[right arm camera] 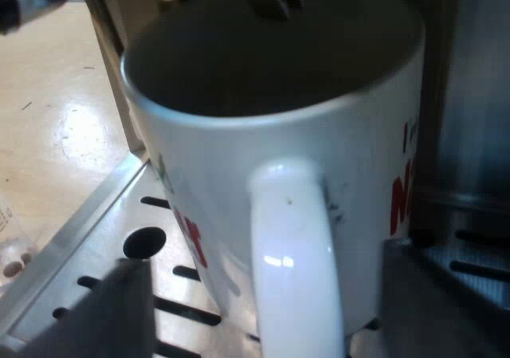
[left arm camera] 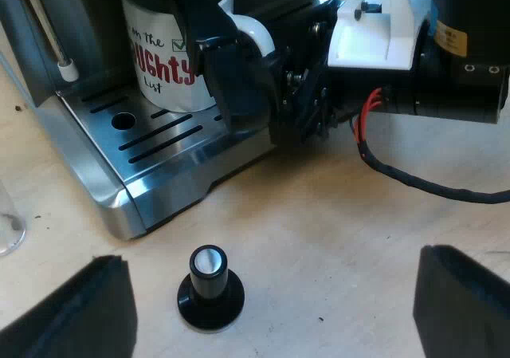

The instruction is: Remove mug from coffee machine

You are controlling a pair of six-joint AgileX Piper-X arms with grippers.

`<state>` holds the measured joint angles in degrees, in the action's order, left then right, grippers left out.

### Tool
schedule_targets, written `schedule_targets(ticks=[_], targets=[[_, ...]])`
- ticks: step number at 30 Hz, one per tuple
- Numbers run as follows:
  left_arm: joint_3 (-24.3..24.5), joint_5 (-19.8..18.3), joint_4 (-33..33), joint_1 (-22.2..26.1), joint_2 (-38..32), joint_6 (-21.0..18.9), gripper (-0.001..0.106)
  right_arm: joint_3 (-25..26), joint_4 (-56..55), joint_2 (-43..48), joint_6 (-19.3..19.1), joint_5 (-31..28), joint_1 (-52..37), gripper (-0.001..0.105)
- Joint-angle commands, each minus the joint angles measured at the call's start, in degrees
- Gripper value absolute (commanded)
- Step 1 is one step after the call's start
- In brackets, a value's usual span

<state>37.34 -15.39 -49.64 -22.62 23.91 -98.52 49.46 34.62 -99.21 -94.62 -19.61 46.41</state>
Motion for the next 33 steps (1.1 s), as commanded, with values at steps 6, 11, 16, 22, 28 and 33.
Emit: schedule_targets(ticks=[6,11,16,22,28,33], targets=[[0.35,-0.26,0.20,-0.36,-0.06,-0.47,0.073,0.45,0.71,-0.02,-0.80,0.33,-0.23,0.027],[0.35,-0.26,0.20,-0.36,-0.06,-0.47,0.073,0.45,0.71,-0.02,-2.67,0.33,-0.23,0.012],[0.35,-0.26,0.20,-0.36,-0.06,-0.47,0.073,0.45,0.71,-0.02,-6.05,0.33,-0.12,0.000],[0.14,-0.26,0.20,-0.36,-0.06,-0.20,0.073,0.45,0.71,-0.02,-6.30,0.33,-0.02,0.000],[-0.20,-0.26,0.20,-0.36,-0.06,-0.20,0.073,0.45,0.27,0.49,-7.23,0.20,1.85,0.000],[-0.20,-0.26,0.20,-0.36,-0.06,1.03,0.073,0.45,0.27,0.49,-7.23,-0.89,3.91,0.000]])
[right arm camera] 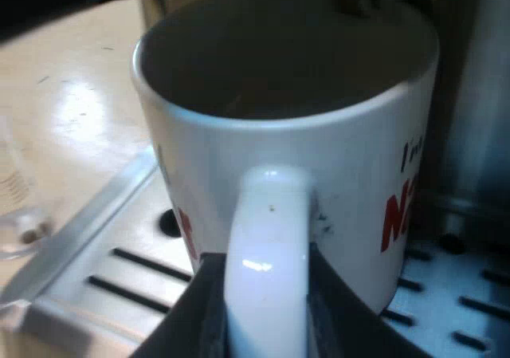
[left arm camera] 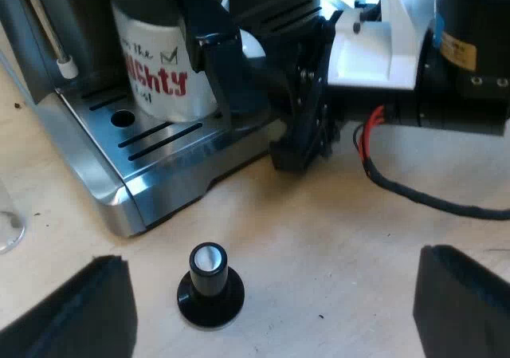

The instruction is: Remove mug from coffee machine

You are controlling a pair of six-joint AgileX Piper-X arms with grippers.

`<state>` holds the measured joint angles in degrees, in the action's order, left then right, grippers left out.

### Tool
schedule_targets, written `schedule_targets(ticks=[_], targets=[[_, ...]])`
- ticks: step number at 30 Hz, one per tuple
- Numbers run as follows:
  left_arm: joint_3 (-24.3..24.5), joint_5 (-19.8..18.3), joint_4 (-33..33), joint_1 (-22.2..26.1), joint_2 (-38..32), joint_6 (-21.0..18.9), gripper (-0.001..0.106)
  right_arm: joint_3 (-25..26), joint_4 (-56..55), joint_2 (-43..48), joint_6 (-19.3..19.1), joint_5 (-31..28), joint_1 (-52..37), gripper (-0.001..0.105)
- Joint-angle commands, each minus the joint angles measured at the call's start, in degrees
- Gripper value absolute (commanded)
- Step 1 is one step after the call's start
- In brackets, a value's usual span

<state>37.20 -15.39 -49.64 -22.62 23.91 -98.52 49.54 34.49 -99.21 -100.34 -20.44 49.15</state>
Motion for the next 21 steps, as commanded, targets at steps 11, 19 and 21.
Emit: schedule_targets(ticks=[11,19,21], targets=[[-0.07,-0.26,0.20,-0.36,-0.06,1.06,0.073,-0.84,-0.02,1.97,-1.41,-9.39,4.27,0.000],[-0.07,-0.26,0.20,-0.36,-0.06,1.06,0.073,-8.22,-0.02,8.33,1.27,-9.39,4.49,0.000],[-0.07,-0.26,0.20,-0.36,-0.06,1.06,0.073,-9.13,-0.02,9.24,1.32,-9.39,4.57,0.000]])
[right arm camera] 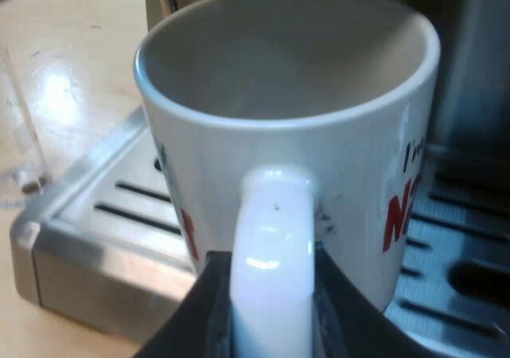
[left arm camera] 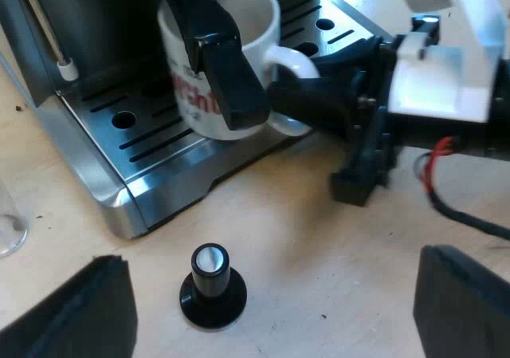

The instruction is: Remove mug from coffee machine

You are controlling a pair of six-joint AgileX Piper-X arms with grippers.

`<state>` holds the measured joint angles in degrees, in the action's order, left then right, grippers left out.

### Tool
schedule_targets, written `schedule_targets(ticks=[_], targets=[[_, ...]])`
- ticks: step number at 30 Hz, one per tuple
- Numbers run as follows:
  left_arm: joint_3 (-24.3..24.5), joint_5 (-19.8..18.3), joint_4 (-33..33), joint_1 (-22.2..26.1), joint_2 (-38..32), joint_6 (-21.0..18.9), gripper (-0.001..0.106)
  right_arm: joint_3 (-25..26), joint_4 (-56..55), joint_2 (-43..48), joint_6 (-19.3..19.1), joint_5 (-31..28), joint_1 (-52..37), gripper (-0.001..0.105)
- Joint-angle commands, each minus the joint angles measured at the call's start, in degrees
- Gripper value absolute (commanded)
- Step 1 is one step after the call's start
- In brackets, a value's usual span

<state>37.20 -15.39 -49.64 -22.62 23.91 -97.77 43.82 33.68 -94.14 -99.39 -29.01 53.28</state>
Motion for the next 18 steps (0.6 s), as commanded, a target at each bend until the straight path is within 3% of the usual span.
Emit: schedule_targets(ticks=[1,11,18], targets=[[-0.07,-0.26,0.20,-0.36,-0.06,0.31,0.073,-5.71,0.79,6.74,0.36,-0.82,0.78,0.000],[-0.07,-0.26,0.36,-0.36,-0.06,0.31,0.073,-12.98,0.79,17.05,0.36,-0.87,3.92,0.000],[-0.07,-2.54,0.36,-0.36,-0.06,0.31,0.068,-13.86,-0.96,21.73,0.36,-1.84,6.97,0.000]])
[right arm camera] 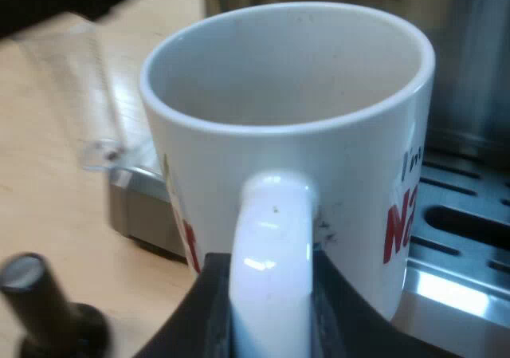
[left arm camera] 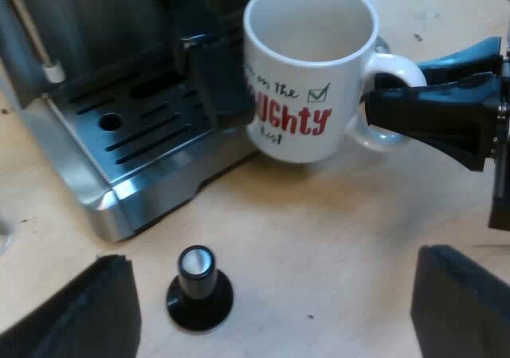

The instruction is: Remove mug from coffee machine

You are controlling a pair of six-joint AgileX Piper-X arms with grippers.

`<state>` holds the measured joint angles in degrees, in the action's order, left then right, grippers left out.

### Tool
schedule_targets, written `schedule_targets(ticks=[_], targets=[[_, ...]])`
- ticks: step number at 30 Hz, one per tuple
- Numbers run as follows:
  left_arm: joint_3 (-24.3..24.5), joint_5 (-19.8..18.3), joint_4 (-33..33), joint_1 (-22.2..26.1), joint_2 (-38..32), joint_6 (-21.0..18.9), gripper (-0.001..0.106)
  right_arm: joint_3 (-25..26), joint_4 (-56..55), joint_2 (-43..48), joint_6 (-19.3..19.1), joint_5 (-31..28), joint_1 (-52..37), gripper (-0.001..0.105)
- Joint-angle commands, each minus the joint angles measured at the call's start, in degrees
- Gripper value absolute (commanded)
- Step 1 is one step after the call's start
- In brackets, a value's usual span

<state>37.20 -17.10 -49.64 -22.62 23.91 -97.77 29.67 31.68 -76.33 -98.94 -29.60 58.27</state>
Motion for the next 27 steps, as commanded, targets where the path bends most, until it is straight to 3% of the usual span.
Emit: schedule_targets(ticks=[1,5,8,13,16,22,27], targets=[[-0.07,-0.82,0.36,-0.36,-0.06,0.31,0.068,0.29,0.53,4.09,-0.08,-1.61,2.21,0.000],[-0.07,-3.84,0.86,-0.36,-0.06,0.31,0.068,0.29,-8.47,9.92,0.10,-7.13,5.95,0.000],[-0.07,-4.60,1.13,-1.71,-0.06,-0.14,0.068,0.29,-11.81,12.73,0.68,-7.92,7.57,0.000],[-0.07,-4.60,1.41,-5.76,-0.06,-0.14,0.068,0.29,-19.54,17.66,11.45,-9.40,8.01,0.000],[-0.07,-4.60,2.60,-7.17,-0.06,-0.14,0.068,0.29,-23.69,19.70,11.37,-14.60,8.01,0.000],[-0.07,-4.47,6.40,-8.45,-0.06,-0.25,0.068,-0.11,-29.95,23.48,11.37,-19.67,7.90,0.000],[-0.07,-4.11,7.55,-13.95,3.21,-0.94,0.068,-0.68,-30.70,25.17,11.37,-24.62,6.25,0.000]])
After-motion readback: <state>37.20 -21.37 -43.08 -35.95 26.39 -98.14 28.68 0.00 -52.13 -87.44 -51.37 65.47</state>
